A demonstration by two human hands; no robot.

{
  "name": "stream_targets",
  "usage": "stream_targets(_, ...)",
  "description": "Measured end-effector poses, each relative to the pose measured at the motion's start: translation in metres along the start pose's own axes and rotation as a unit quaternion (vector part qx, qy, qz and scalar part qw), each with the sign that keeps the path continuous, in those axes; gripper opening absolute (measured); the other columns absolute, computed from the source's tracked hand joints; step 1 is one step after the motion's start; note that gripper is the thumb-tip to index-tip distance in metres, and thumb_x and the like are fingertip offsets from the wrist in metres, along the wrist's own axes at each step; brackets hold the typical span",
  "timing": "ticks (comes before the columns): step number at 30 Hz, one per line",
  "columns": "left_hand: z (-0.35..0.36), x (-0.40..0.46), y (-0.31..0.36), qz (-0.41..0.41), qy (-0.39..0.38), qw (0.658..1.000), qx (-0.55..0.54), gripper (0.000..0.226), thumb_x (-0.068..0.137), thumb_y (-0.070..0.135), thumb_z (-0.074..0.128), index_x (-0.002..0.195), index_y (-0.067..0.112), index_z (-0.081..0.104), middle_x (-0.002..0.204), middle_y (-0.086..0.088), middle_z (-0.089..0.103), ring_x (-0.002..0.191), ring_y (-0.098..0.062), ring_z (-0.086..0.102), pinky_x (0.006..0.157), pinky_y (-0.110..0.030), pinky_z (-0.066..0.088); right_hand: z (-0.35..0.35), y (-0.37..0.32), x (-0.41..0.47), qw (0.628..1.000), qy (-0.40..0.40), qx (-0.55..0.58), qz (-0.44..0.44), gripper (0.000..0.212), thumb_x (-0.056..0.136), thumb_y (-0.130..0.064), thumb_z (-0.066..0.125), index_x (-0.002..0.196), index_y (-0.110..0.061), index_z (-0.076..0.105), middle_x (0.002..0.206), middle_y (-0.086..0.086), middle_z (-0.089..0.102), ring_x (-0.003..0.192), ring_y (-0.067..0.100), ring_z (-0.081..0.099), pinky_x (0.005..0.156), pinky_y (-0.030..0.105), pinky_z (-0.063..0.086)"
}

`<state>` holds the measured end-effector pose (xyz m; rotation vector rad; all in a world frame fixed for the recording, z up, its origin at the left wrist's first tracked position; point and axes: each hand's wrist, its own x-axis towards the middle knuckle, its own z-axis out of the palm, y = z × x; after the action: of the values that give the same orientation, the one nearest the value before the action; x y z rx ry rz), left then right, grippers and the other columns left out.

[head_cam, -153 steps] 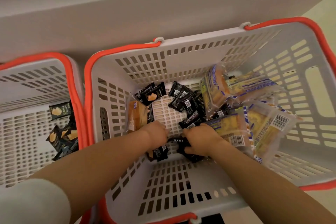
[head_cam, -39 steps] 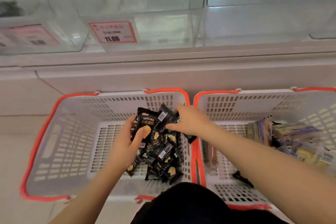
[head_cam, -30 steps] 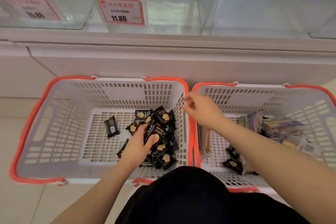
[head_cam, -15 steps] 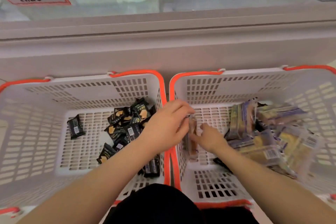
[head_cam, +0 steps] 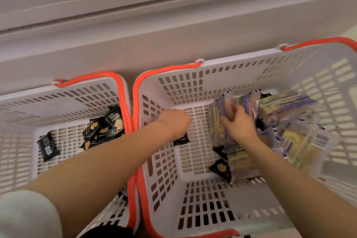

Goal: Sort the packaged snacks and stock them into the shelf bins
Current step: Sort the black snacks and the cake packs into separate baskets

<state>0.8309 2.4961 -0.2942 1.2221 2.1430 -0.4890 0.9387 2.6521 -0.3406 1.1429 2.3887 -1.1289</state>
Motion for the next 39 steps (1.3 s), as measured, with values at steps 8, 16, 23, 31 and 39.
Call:
stream_targets(8, 0.056, 0.046, 0.019, 0.180, -0.100, 0.947, 0.245, 0.045, 0.099, 0.018, 0.039, 0.143, 0.014, 0.030, 0.151, -0.012, 0.023, 0.135, -0.029, 0.027, 0.109, -0.039, 0.025, -0.039, 0.018, -0.018, 0.917, 0.030, -0.204, -0.341, 0.015, 0.090, -0.015, 0.056, 0.103, -0.007, 0.059, 0.103, 0.010, 0.057, 0.090, 0.029, 0.058, 0.063, 0.034, 0.045)
stream_targets(16, 0.058, 0.048, 0.027, 0.184, -0.072, 0.929, 0.312, 0.036, 0.099, 0.015, 0.035, 0.133, 0.006, 0.044, 0.142, -0.013, 0.035, 0.128, -0.029, 0.031, 0.104, -0.037, 0.025, 0.011, 0.036, -0.040, 0.752, -0.276, -0.453, -0.392, 0.023, 0.091, -0.008, 0.049, 0.112, -0.007, 0.059, 0.115, 0.010, 0.058, 0.109, 0.027, 0.051, 0.083, 0.037, 0.041)
stream_targets(23, 0.034, 0.036, 0.032, 0.139, -0.030, 0.988, 0.066, 0.029, 0.094, 0.013, 0.048, 0.123, 0.008, 0.049, 0.130, -0.013, 0.039, 0.112, -0.028, 0.045, 0.086, -0.037, 0.041, 0.036, 0.046, -0.045, 0.649, -0.326, -0.601, -0.334, 0.042, 0.101, -0.025, 0.034, 0.140, -0.010, 0.037, 0.144, 0.013, 0.038, 0.126, 0.029, 0.042, 0.108, 0.039, 0.024)
stream_targets(31, 0.031, 0.005, 0.036, 0.001, -0.068, 0.958, -0.277, 0.027, 0.096, 0.033, 0.046, 0.107, 0.008, 0.047, 0.114, -0.011, 0.052, 0.090, -0.020, 0.049, 0.071, -0.028, 0.039, 0.034, 0.041, -0.059, 0.641, -0.375, -0.619, -0.254, 0.044, 0.101, -0.040, 0.028, 0.117, -0.013, 0.059, 0.127, 0.008, 0.056, 0.125, 0.028, 0.041, 0.114, 0.042, 0.010)
stream_targets(39, 0.024, -0.001, 0.044, -0.152, 0.004, 0.800, -0.580, 0.013, 0.097, 0.022, 0.045, 0.101, 0.011, 0.050, 0.084, -0.001, 0.056, 0.077, -0.018, 0.054, 0.058, -0.022, 0.043, -0.005, 0.028, -0.069, 0.969, -0.214, 0.064, -0.104, 0.022, 0.086, -0.040, 0.061, 0.099, -0.026, 0.050, 0.087, -0.013, 0.060, 0.072, -0.001, 0.056, 0.060, 0.014, 0.040)
